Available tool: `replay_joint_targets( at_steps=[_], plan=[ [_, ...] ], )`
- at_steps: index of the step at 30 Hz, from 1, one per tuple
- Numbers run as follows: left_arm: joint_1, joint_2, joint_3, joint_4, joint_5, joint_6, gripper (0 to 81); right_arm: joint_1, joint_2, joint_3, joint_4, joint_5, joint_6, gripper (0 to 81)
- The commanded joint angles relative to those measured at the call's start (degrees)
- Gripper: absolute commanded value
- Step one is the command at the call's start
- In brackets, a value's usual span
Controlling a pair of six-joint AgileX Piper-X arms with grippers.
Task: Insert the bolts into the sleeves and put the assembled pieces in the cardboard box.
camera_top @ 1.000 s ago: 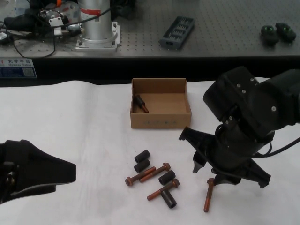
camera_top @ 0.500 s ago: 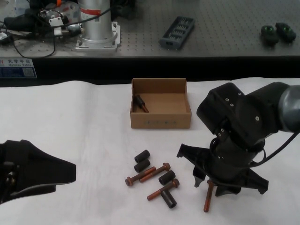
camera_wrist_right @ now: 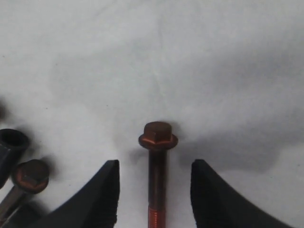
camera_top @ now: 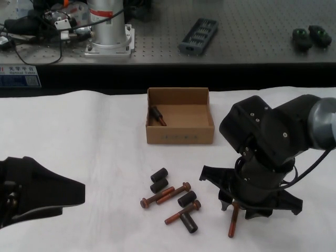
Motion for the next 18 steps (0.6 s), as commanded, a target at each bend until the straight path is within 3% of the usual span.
replay_joint_targets(
  at_steps=[1, 8, 18],
  plan=[
    [0.1, -0.5, -0.2, -0.3, 0.5, -0.7, 42.2, 0.1, 0.3, -0.1, -0.2, -0.5, -0.5, 35.5],
    [0.1, -0.5, -0.2, -0.3, 0.5, -0.2, 42.2, 0.1, 1.3, -0.1, -3.2, -0.2, -0.5, 34.2],
    [0.1, -0.5, -0.2, -0.3, 0.5, -0.2, 42.2, 0.1, 1.2, -0.1, -4.0, -0.5, -0.5, 3.4]
  ],
)
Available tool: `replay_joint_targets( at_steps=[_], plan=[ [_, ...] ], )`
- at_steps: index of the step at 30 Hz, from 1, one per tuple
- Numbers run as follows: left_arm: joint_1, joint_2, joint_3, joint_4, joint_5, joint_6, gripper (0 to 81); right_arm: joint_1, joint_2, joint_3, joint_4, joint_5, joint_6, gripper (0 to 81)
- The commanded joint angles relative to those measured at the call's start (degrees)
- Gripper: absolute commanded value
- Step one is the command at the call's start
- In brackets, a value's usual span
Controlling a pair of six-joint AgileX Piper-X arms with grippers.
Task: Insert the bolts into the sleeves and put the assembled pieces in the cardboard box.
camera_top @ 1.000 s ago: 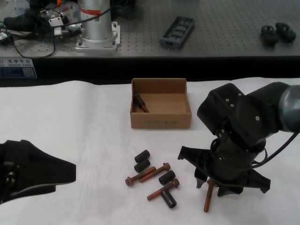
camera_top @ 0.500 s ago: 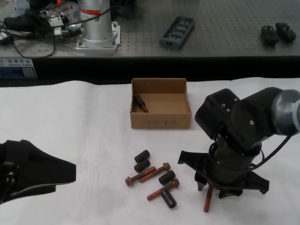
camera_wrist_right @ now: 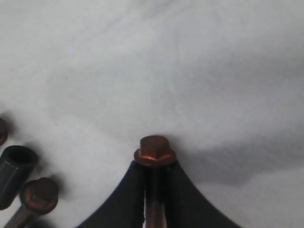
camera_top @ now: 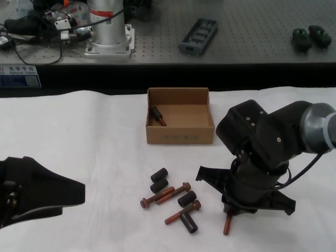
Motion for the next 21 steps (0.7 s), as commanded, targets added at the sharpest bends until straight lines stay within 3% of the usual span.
replay_joint_targets(
  at_steps=[1, 8, 15, 21],
  plan=[
    [0.1, -0.5, -0.2, -0.3, 0.5, -0.2, 42.2, 0.1, 0.5, -0.1, -0.6, -0.7, -1.1, 1.8],
    [0.1, -0.5, -0.2, -0.3, -1.6, -0.2, 42.2, 0.1, 0.4, -0.1, 1.5, -2.3, -6.3, 1.9],
    [0.1, -0.5, -0.2, -0.4, -11.8, 2.1, 42.2, 0.1, -4.4, -0.1, 1.7, -3.5, -14.0, 1.9],
    [0.1, 1.0, -0.1, -6.0, -16.3, 5.4, 42.2, 0.1, -11.7, -0.1, 1.8, -6.8, -19.7, 1.9]
  ],
)
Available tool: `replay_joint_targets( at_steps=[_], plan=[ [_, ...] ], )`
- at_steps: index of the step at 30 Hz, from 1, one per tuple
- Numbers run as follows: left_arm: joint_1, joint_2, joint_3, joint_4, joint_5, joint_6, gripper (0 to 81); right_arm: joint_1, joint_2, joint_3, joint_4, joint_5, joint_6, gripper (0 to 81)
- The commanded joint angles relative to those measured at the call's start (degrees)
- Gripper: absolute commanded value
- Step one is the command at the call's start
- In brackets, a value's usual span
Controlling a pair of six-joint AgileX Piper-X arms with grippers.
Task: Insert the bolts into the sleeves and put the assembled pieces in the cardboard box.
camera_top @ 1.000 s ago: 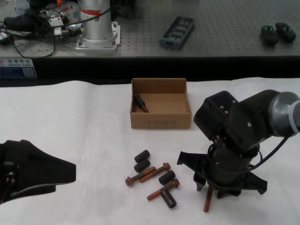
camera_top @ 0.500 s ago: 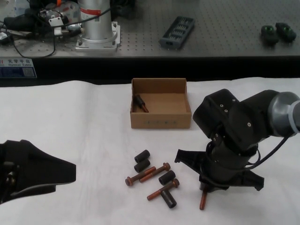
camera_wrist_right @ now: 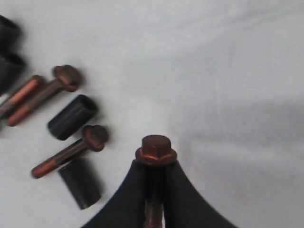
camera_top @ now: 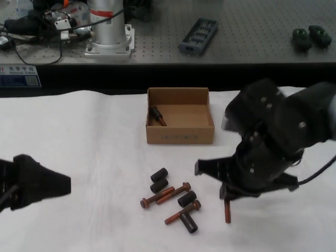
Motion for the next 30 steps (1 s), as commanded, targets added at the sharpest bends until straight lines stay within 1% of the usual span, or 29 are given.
replay_joint_targets(
  at_steps=[1, 6, 9, 11, 15, 17, 20, 27, 28, 30],
  plan=[
    [0.1, 1.5, -0.1, -6.2, -3.8, 2.2, 42.2, 0.1, -1.8, -0.1, 0.3, -1.0, -1.5, 1.9],
    [0.1, 7.4, -0.1, -12.3, -4.8, 2.2, 42.2, 0.1, -8.3, -0.1, 2.9, -1.0, -6.3, 1.9],
    [-0.7, 12.6, -0.1, -13.9, -4.8, 2.9, 42.2, 0.1, -11.8, -0.1, 4.4, -1.7, -8.7, 1.9],
    [-2.0, 16.0, -0.3, -15.8, -4.7, 6.3, 42.2, 0.1, -14.2, -0.1, 5.3, -2.5, -10.3, 1.9],
    [-5.5, 23.1, -1.7, -20.1, -4.7, 17.1, 42.2, 0.1, -18.2, -0.1, 7.1, -3.9, -12.4, 1.9],
    [-7.1, 27.0, -3.9, -21.2, -5.1, 20.6, 42.2, 0.1, -20.0, -0.1, 8.2, -4.7, -12.4, 1.9],
    [-8.7, 32.9, -8.8, -21.7, -6.2, 26.0, 42.2, 0.1, -22.0, -0.1, 9.7, -5.7, -14.6, 1.9],
    [-9.2, 44.6, -21.7, -19.7, -5.9, 40.0, 42.2, 0.1, -23.8, -0.1, 13.0, -6.6, -17.5, 1.9],
    [-9.2, 46.2, -23.8, -18.1, -5.7, 42.2, 41.5, 0.1, -23.8, -0.1, 13.3, -6.9, -17.5, 1.9],
    [-9.2, 48.9, -27.8, -15.1, -5.7, 45.9, 37.0, 0.1, -23.8, -0.1, 13.3, -7.7, -17.5, 1.9]
  ],
)
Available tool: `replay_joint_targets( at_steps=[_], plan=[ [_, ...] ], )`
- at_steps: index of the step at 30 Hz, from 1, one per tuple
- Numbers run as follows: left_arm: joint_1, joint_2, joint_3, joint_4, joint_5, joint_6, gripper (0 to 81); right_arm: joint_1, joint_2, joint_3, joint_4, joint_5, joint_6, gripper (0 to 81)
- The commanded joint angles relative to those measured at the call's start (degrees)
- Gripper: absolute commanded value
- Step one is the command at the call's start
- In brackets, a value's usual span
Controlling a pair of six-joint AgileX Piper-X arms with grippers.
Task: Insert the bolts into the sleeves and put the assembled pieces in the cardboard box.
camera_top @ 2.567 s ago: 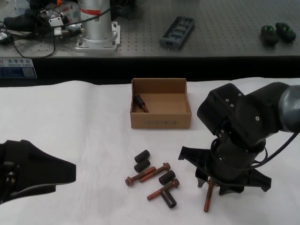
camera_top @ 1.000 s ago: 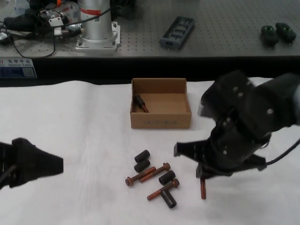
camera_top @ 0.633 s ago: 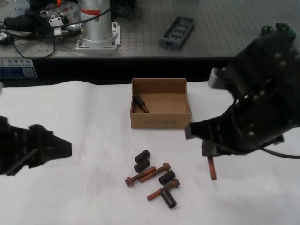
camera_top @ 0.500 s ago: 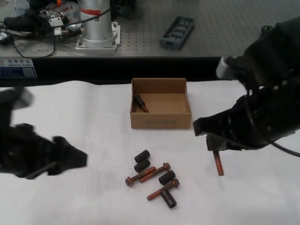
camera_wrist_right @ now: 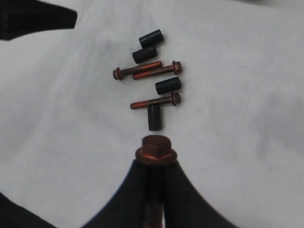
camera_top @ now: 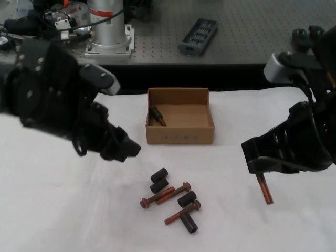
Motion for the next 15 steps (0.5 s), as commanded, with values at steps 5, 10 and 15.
replay_joint_targets(
  at_steps=[5, 10, 15],
  plan=[
    [-0.4, 9.4, -13.0, 6.5, 0.1, 11.6, 32.9, 0.1, -0.8, -0.1, 0.5, -1.9, -0.8, 1.9],
    [-1.4, 15.9, -18.9, 10.5, 2.2, 11.6, 39.0, 0.1, -0.8, -0.1, -0.5, -1.8, -0.8, 1.9],
    [-3.3, 20.0, -21.5, 12.3, 1.4, 11.6, 39.0, 0.1, -0.8, -0.1, -0.8, -1.8, -1.1, 1.9]
  ],
)
